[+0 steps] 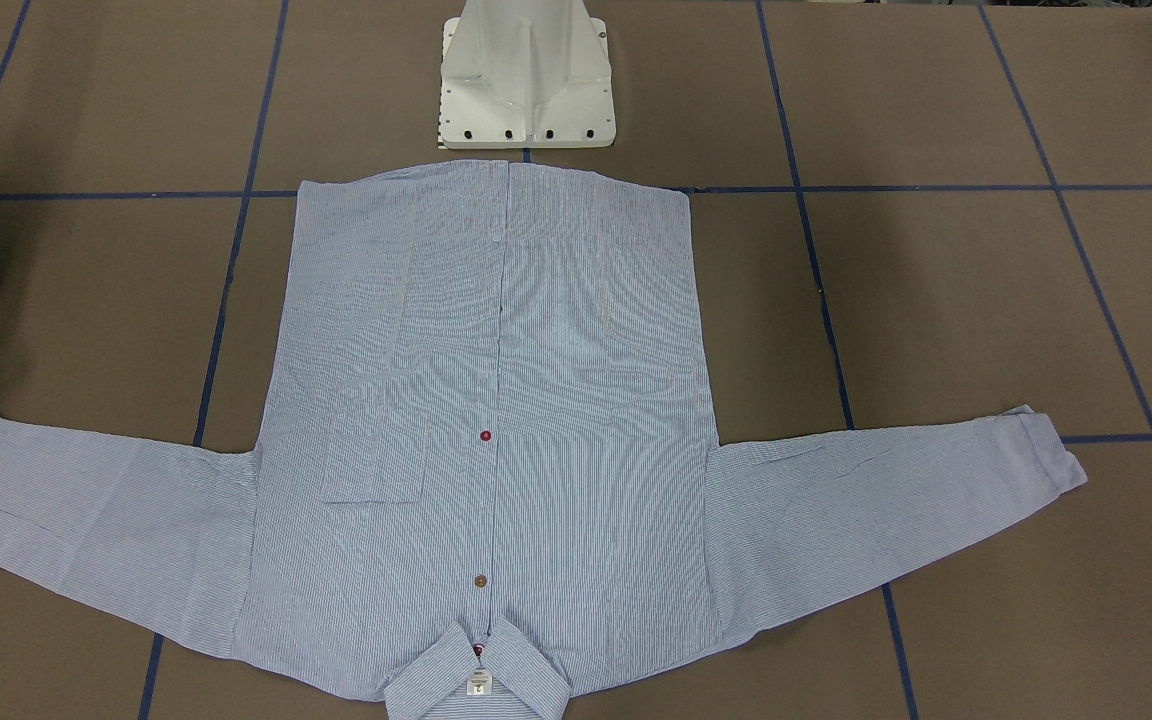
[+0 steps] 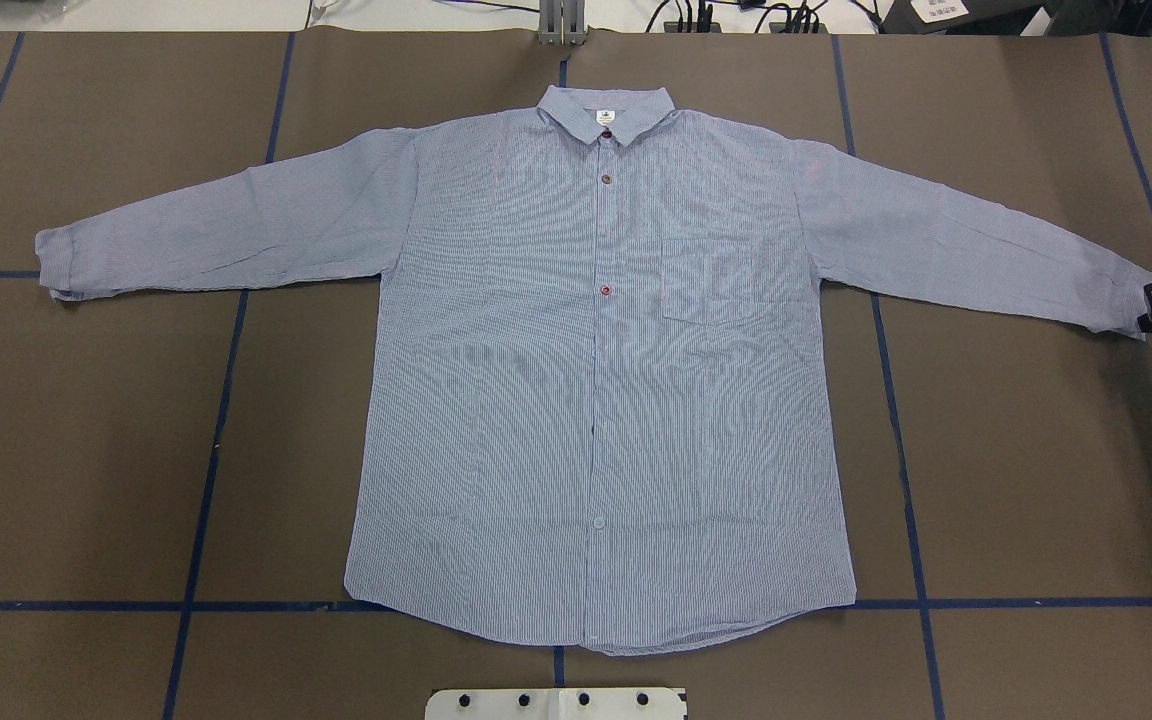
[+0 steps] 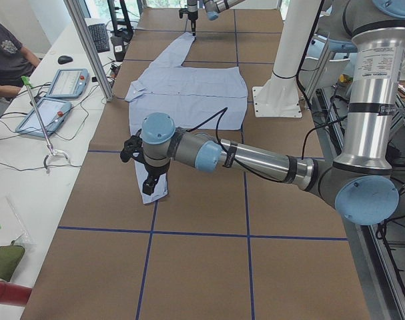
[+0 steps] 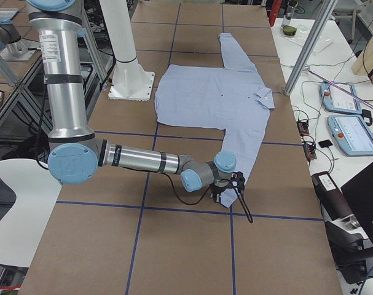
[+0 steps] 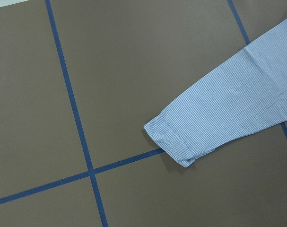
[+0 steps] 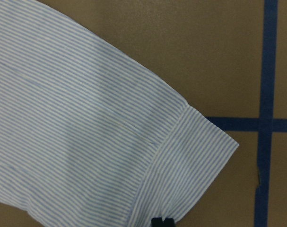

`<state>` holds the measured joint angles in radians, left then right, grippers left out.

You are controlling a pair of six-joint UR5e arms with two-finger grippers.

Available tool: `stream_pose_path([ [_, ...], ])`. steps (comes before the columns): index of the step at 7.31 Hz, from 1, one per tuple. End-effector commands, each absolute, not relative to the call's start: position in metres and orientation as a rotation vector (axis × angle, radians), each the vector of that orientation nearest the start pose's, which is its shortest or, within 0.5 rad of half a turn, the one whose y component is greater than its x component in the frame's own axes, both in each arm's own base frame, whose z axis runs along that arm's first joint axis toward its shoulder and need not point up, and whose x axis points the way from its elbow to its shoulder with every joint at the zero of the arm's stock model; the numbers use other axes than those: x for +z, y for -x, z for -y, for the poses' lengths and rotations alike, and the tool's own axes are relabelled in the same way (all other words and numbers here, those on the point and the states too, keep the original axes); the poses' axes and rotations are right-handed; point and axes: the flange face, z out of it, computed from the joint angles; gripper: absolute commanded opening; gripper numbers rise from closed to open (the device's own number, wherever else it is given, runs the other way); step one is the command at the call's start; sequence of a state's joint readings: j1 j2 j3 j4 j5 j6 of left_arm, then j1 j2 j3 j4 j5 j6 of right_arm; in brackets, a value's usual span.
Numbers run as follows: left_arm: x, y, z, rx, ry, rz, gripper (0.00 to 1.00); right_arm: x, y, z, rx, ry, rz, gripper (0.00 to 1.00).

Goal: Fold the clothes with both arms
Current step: 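Lower the right gripper onto the nearby sleeve cuff and grasp it, then lift the cuff with the right gripper and carry it across the shirt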

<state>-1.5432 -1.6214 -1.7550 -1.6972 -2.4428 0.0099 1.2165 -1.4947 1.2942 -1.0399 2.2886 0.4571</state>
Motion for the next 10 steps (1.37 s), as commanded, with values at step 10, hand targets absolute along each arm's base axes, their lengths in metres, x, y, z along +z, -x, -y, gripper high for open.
stream_pose_path([
  [10, 0.525, 0.043, 0.517, 0.183, -0.319, -0.865, 1.00, 0.253, 0.281, 0.598, -0.211, -0.211, 1.129, 0.00],
])
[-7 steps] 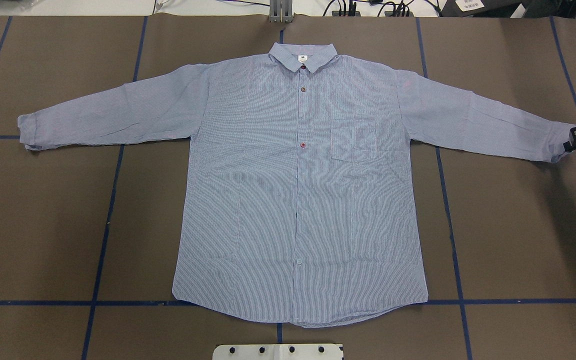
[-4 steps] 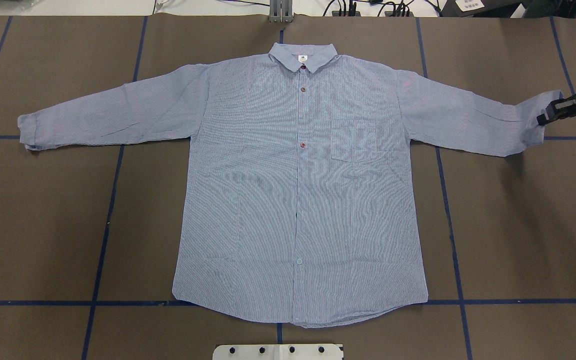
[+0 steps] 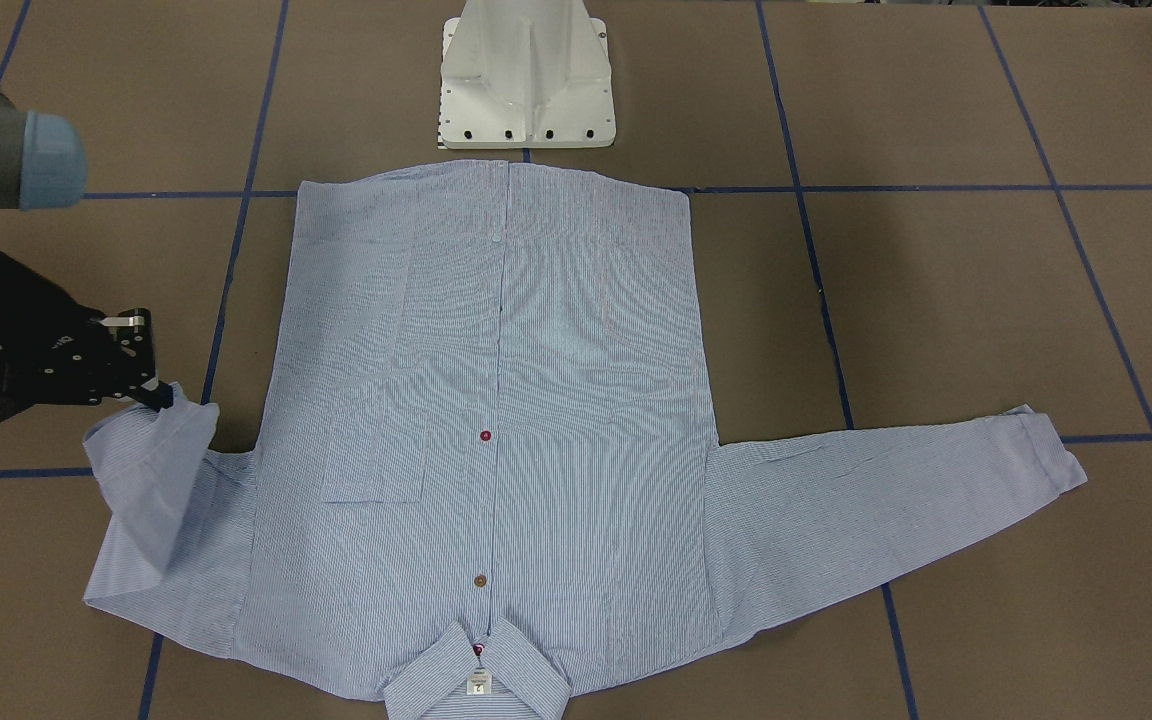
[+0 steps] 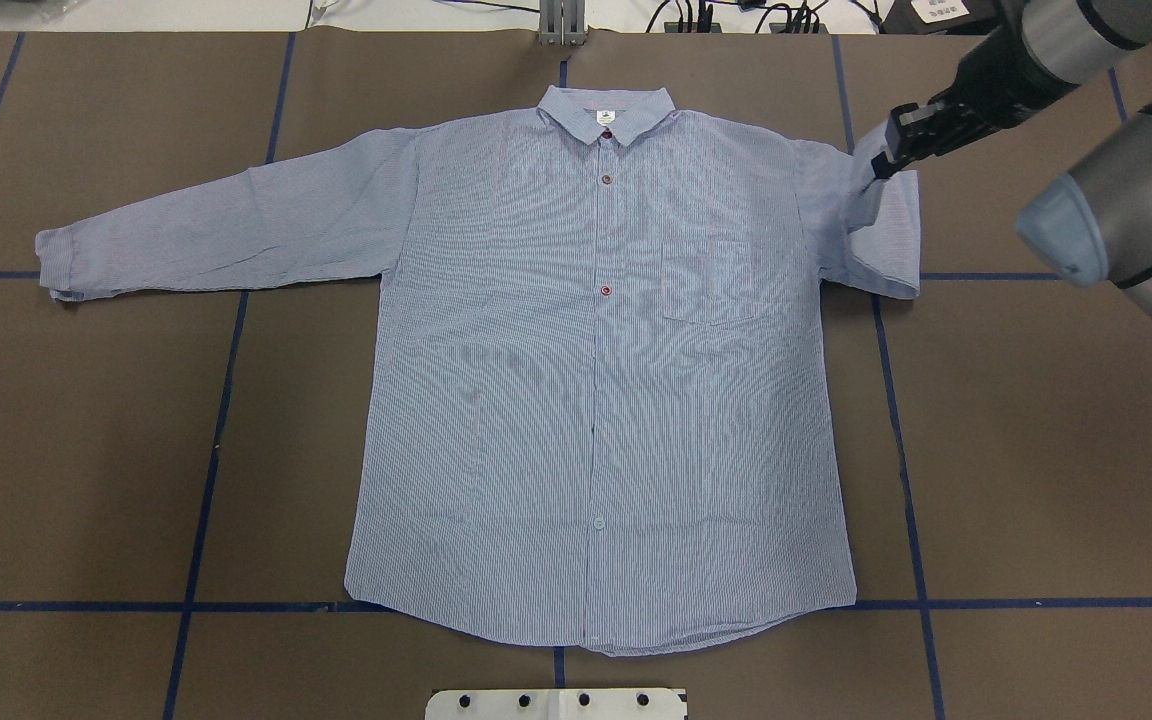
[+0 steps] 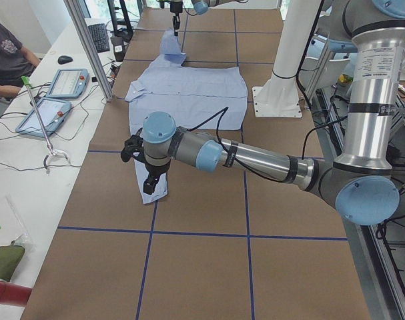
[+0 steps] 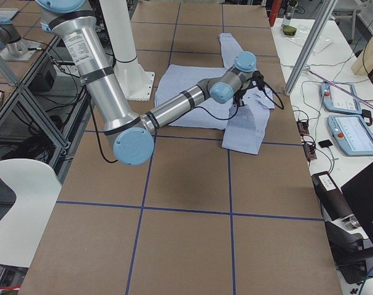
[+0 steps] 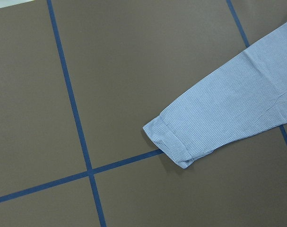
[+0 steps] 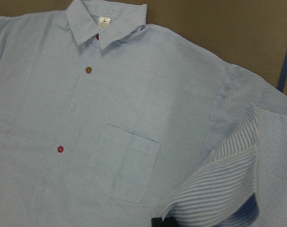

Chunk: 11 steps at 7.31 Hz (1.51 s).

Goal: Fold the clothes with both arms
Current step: 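Lift the cuff with the right gripper and carry it across the shirt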

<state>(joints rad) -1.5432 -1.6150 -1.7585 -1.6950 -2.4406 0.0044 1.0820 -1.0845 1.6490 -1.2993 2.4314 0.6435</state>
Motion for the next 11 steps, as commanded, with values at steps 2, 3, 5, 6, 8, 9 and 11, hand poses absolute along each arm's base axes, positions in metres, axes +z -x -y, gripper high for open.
stream_pose_path([
  [2, 0.528, 0.043, 0.515, 0.180, -0.313, -0.865, 1.00, 0.193, 0.331, 0.614, -0.230, -0.245, 1.139, 0.00],
  [3, 0.529, 0.043, 0.516, 0.181, -0.312, -0.865, 1.00, 0.159, 0.363, 0.611, -0.234, -0.268, 1.138, 0.00],
  [5, 0.527, 0.043, 0.515, 0.182, -0.317, -0.863, 1.00, 0.137, 0.389, 0.603, -0.250, -0.303, 1.130, 0.00],
  [6, 0.527, 0.043, 0.515, 0.183, -0.318, -0.862, 1.00, 0.124, 0.415, 0.609, -0.259, -0.311, 1.119, 0.00],
  [8, 0.526, 0.043, 0.514, 0.184, -0.320, -0.861, 1.00, 0.123, 0.443, 0.622, -0.265, -0.321, 1.114, 0.00],
  [9, 0.527, 0.043, 0.515, 0.183, -0.319, -0.860, 1.00, 0.119, 0.459, 0.621, -0.270, -0.320, 1.105, 0.00],
  [11, 0.528, 0.043, 0.515, 0.181, -0.316, -0.860, 1.00, 0.112, 0.510, 0.624, -0.278, -0.339, 1.072, 0.00],
])
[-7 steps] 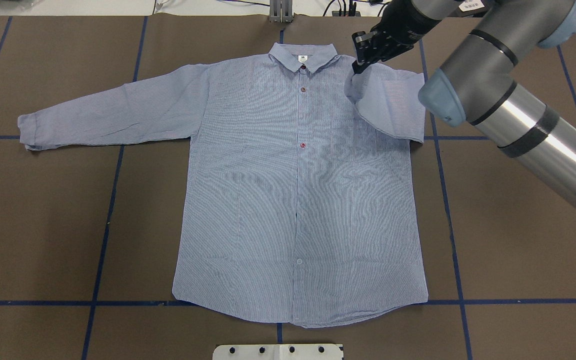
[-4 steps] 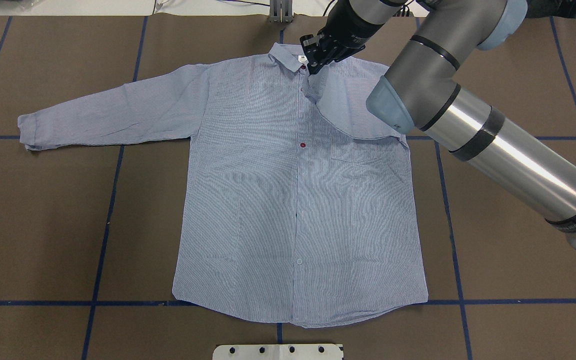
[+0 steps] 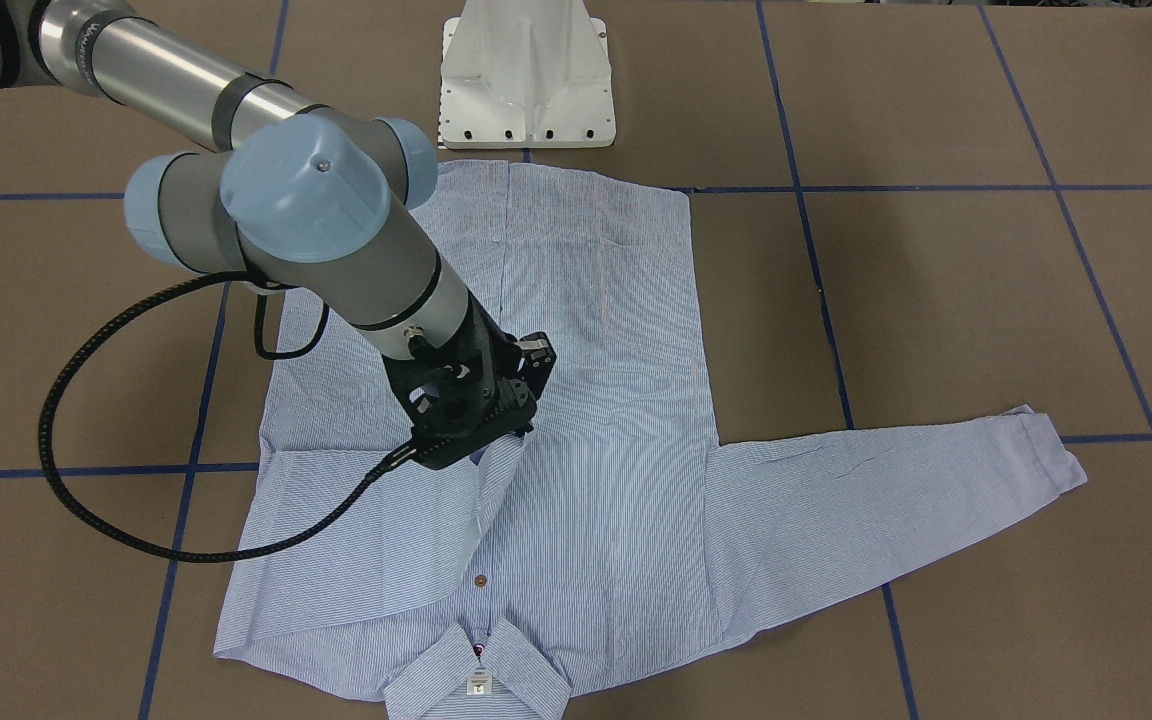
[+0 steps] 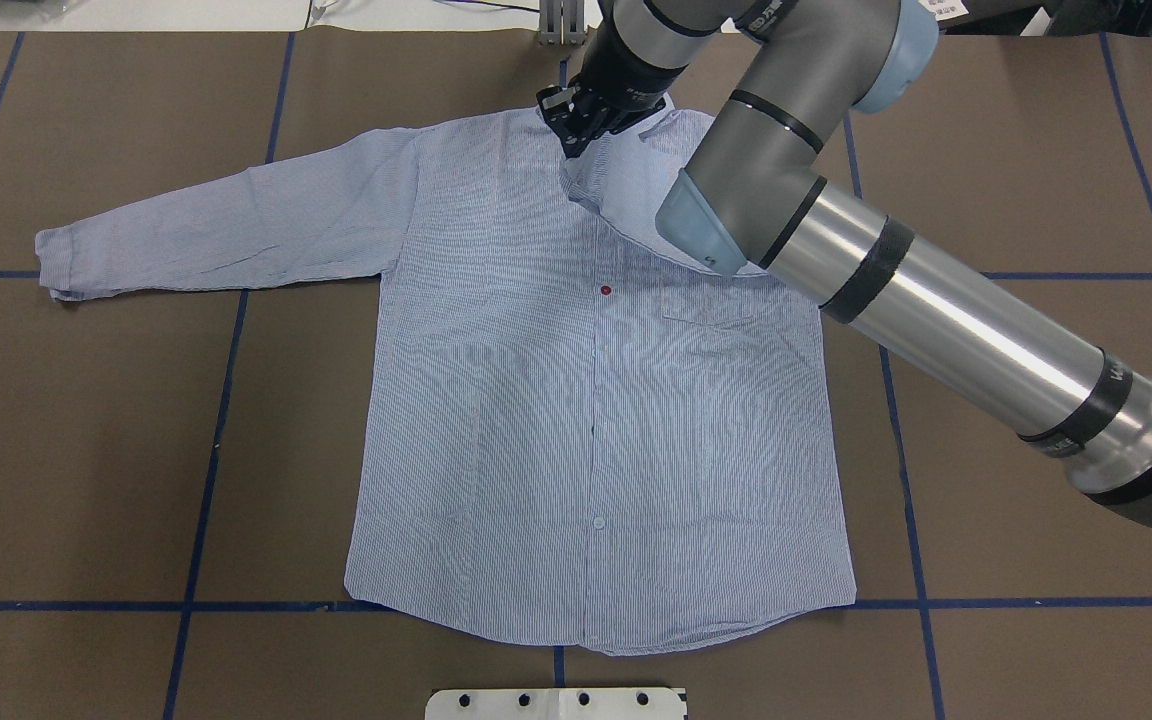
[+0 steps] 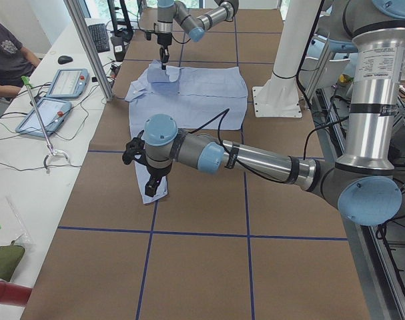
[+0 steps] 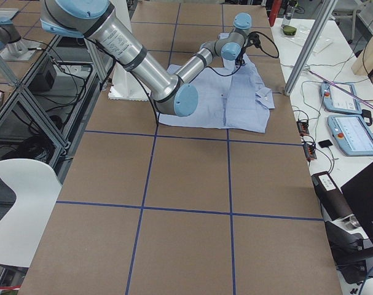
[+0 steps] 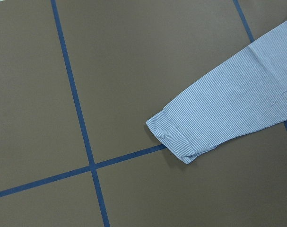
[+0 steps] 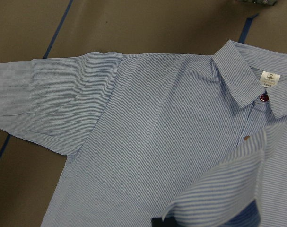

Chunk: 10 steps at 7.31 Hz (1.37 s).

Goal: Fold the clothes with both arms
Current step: 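Lift the cuff with the right gripper and carry it across the shirt, then lay the sleeve across the chest near the collar and release it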

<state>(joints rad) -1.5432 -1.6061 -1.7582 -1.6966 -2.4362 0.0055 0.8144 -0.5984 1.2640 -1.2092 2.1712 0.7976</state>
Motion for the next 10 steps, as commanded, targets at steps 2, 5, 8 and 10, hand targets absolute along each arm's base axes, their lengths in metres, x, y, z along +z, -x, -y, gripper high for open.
stream_pose_path([
  [2, 0.531, 0.043, 0.515, 0.180, -0.312, -0.859, 1.00, 0.109, 0.541, 0.617, -0.289, -0.364, 1.057, 0.00],
  [5, 0.534, 0.043, 0.515, 0.177, -0.305, -0.859, 1.00, 0.104, 0.574, 0.599, -0.303, -0.375, 1.035, 0.00],
  [8, 0.534, 0.043, 0.515, 0.178, -0.306, -0.859, 1.00, 0.117, 0.602, 0.581, -0.319, -0.364, 1.008, 0.00],
  [10, 0.534, 0.043, 0.515, 0.176, -0.306, -0.859, 1.00, 0.137, 0.613, 0.590, -0.301, -0.379, 0.979, 0.00],
])
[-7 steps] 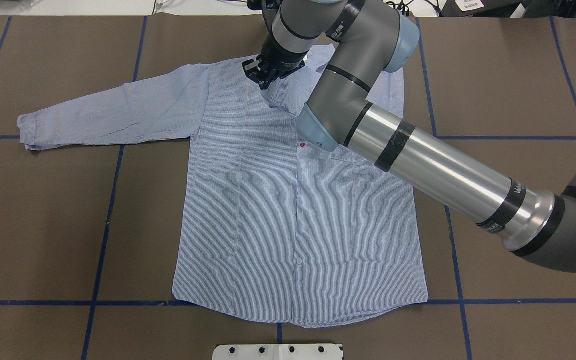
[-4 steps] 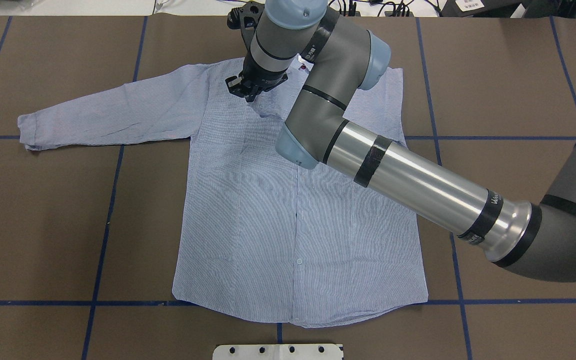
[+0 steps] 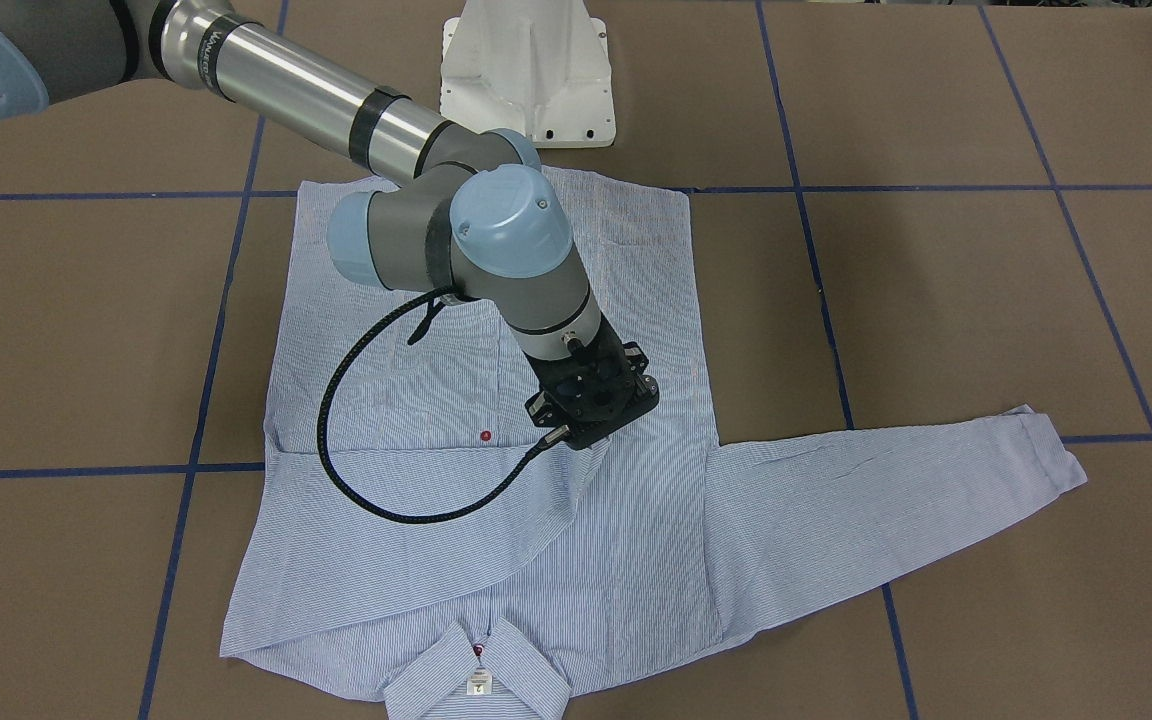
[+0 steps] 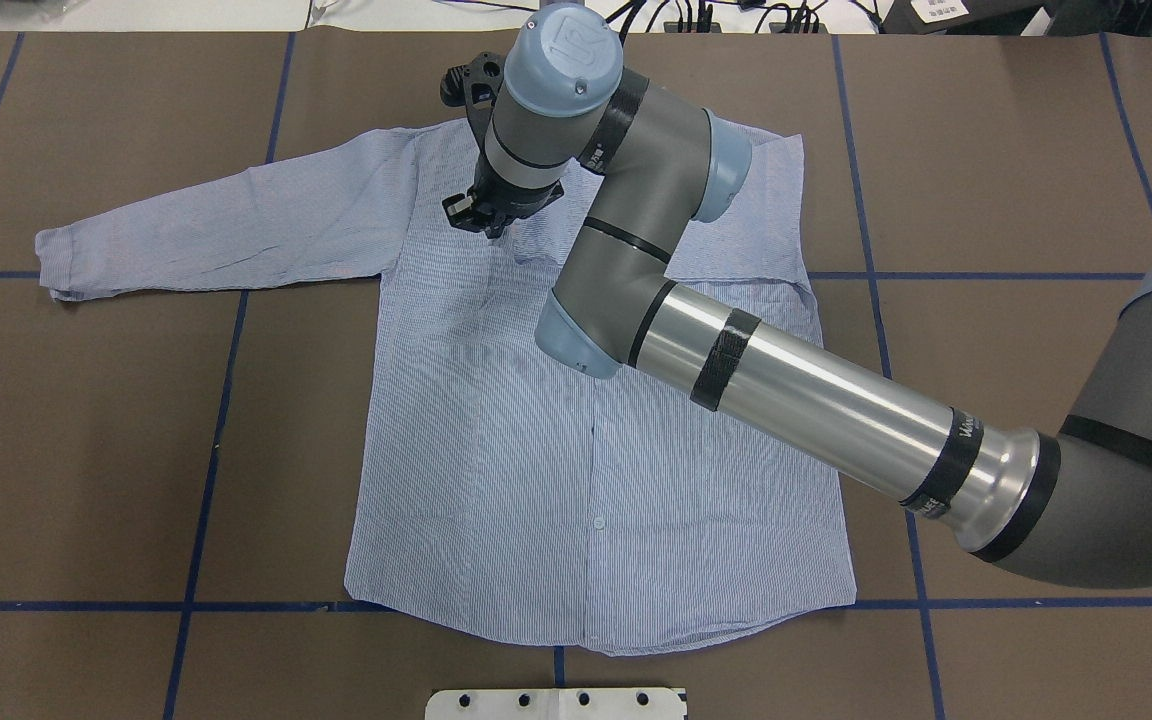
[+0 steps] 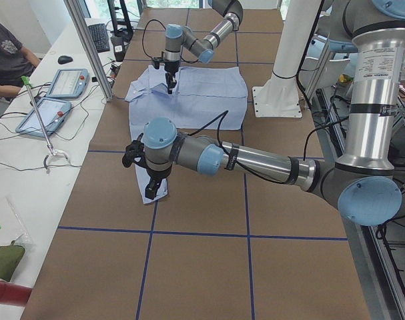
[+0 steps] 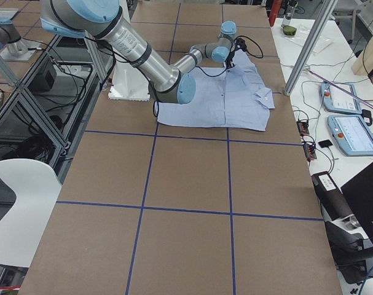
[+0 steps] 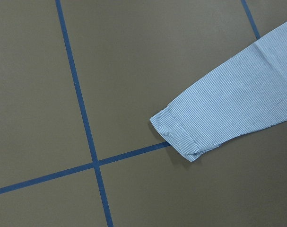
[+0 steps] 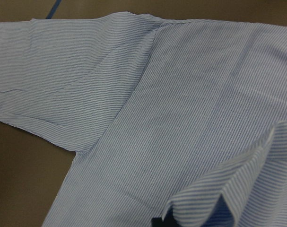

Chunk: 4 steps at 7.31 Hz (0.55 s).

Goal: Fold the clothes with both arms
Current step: 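Lay the sleeve across the chest near the collar and release it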

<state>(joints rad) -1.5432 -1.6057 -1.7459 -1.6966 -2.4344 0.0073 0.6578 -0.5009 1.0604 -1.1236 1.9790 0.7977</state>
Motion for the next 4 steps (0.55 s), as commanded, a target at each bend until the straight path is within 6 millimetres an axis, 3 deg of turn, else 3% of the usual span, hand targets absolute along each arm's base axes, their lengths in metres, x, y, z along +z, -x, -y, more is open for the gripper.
stream_pose_path([
  [1, 0.532, 0.043, 0.514, 0.178, -0.309, -0.859, 1.00, 0.148, 0.625, 0.589, -0.306, -0.396, 0.988, 0.00],
  [3, 0.533, 0.043, 0.514, 0.178, -0.308, -0.859, 1.00, 0.119, 0.637, 0.583, -0.279, -0.395, 1.011, 0.00],
  [4, 0.535, 0.043, 0.514, 0.179, -0.305, -0.858, 1.00, 0.110, 0.646, 0.574, -0.213, -0.395, 1.020, 0.98],
])
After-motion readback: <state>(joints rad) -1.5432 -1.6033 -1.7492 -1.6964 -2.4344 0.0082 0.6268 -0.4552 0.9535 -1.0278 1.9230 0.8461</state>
